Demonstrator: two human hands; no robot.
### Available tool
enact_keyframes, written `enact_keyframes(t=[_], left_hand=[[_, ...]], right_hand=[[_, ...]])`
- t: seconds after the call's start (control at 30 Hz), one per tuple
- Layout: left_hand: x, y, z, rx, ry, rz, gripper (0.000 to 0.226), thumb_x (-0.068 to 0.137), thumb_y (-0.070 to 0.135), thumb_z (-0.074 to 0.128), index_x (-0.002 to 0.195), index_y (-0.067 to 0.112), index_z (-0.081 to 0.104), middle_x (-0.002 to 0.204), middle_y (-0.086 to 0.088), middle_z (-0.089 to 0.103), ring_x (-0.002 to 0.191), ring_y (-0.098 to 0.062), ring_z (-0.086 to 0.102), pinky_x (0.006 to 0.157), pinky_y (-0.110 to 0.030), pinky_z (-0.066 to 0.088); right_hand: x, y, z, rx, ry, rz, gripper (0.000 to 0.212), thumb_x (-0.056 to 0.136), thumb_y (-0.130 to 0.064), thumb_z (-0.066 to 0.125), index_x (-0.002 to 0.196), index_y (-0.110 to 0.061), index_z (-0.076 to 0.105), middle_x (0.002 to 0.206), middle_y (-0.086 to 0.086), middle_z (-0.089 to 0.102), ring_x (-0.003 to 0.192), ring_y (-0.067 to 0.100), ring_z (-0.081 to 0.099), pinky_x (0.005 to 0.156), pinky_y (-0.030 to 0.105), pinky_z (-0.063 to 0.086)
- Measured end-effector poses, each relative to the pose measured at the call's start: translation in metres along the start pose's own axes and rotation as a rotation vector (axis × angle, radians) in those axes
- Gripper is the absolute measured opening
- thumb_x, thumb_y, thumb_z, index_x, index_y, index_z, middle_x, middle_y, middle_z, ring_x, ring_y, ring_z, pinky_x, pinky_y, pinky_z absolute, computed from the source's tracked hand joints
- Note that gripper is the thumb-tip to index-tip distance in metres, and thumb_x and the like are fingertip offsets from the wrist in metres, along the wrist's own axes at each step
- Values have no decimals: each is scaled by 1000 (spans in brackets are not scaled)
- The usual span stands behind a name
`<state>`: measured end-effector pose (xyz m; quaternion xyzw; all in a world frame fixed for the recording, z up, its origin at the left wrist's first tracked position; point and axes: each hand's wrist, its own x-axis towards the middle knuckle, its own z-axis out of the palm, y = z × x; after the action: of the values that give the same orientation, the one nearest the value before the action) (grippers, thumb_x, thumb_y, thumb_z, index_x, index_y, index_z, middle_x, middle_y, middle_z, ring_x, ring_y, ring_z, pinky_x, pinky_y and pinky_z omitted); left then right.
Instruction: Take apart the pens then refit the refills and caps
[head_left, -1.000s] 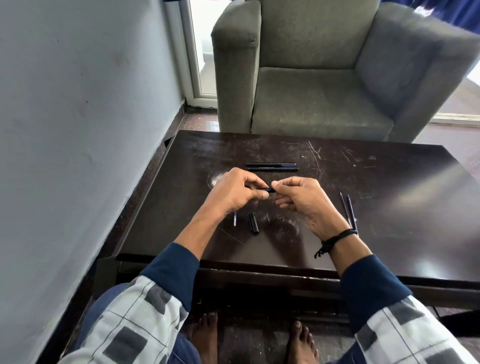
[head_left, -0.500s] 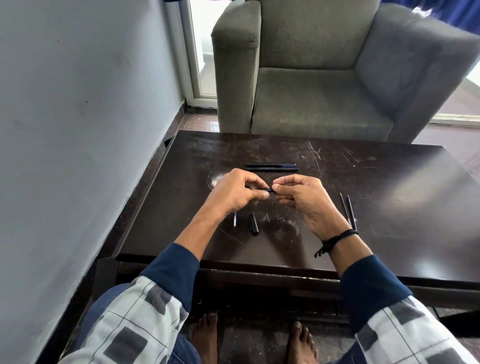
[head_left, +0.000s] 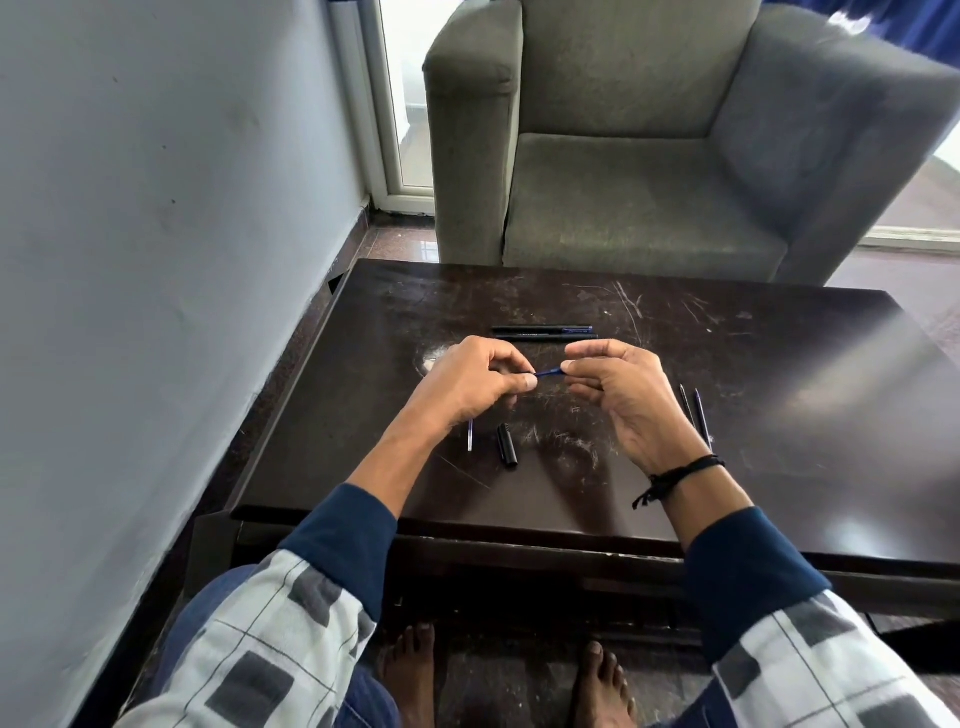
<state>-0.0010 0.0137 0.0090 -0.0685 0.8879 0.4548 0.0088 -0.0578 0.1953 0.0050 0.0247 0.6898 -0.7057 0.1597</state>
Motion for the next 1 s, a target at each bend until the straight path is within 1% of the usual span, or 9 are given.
enact_keyframes(t=[0.13, 0.3, 0.43, 0.57, 0.63, 0.73, 0.8, 0.9, 1.0], left_hand=[[2, -1, 2, 19, -36, 6, 4, 93, 31, 74, 90, 28, 73, 72, 3, 74, 72, -10, 68, 90, -40, 53], [3, -2, 3, 61, -47, -5, 5, 96, 31, 68, 91, 31, 67, 71, 8, 66, 69, -6, 58, 72, -30, 44], [2, -1, -1, 62, -11, -10, 5, 98, 28, 67, 93, 28, 67, 68, 9, 64, 68, -6, 57, 70, -29, 43], [2, -4, -2, 30, 69, -37, 6, 97, 29, 66, 91, 28, 66, 68, 7, 66, 71, -8, 61, 77, -31, 46], [4, -7, -3, 11, 125, -53, 7, 96, 31, 67, 89, 29, 66, 68, 4, 69, 70, -7, 62, 77, -31, 47], [5, -7, -3, -21, 155, -66, 7, 96, 32, 67, 88, 30, 67, 69, 2, 71, 71, -7, 64, 80, -32, 49], [5, -7, -2, -25, 156, -63, 7, 96, 32, 67, 89, 30, 68, 69, 2, 72, 70, -7, 65, 80, -32, 49], [3, -5, -1, -22, 144, -55, 7, 96, 31, 67, 90, 29, 68, 68, 3, 71, 70, -7, 64, 78, -30, 48], [2, -4, -1, -27, 137, -51, 7, 97, 30, 66, 91, 28, 68, 68, 3, 70, 69, -6, 63, 77, -29, 48]], right_hand=[[0, -1, -1, 97, 13, 44, 20, 83, 4, 75, 99, -6, 72, 89, 12, 73, 74, 15, 69, 71, 24, 59], [0, -4, -5, 251, 122, 79, 26, 84, 4, 75, 109, -2, 71, 81, 7, 74, 63, 10, 67, 70, 22, 60], [0, -8, -12, 383, 239, 61, 28, 85, 5, 73, 112, -1, 69, 72, 4, 73, 61, 9, 67, 68, 20, 59], [6, -8, -21, 421, 287, 65, 31, 84, 4, 73, 115, 2, 68, 73, 6, 73, 62, 11, 68, 62, 18, 56], [8, -5, -24, 214, 249, 57, 30, 84, 5, 73, 113, 2, 67, 70, 6, 74, 60, 11, 67, 57, 17, 54], [13, 6, -20, -304, 93, 40, 33, 78, 5, 78, 107, 0, 63, 71, 11, 73, 63, 20, 68, 52, 23, 50], [14, 15, -13, -559, -6, 114, 37, 72, 0, 84, 102, -8, 63, 73, 12, 74, 67, 28, 69, 56, 31, 52], [15, 25, -3, -815, -74, 155, 40, 69, -12, 87, 96, -21, 59, 79, 8, 73, 67, 24, 67, 66, 38, 61], [16, 29, -2, -910, -54, 118, 42, 64, -27, 90, 91, -28, 56, 89, 6, 73, 82, 27, 71, 79, 45, 62]])
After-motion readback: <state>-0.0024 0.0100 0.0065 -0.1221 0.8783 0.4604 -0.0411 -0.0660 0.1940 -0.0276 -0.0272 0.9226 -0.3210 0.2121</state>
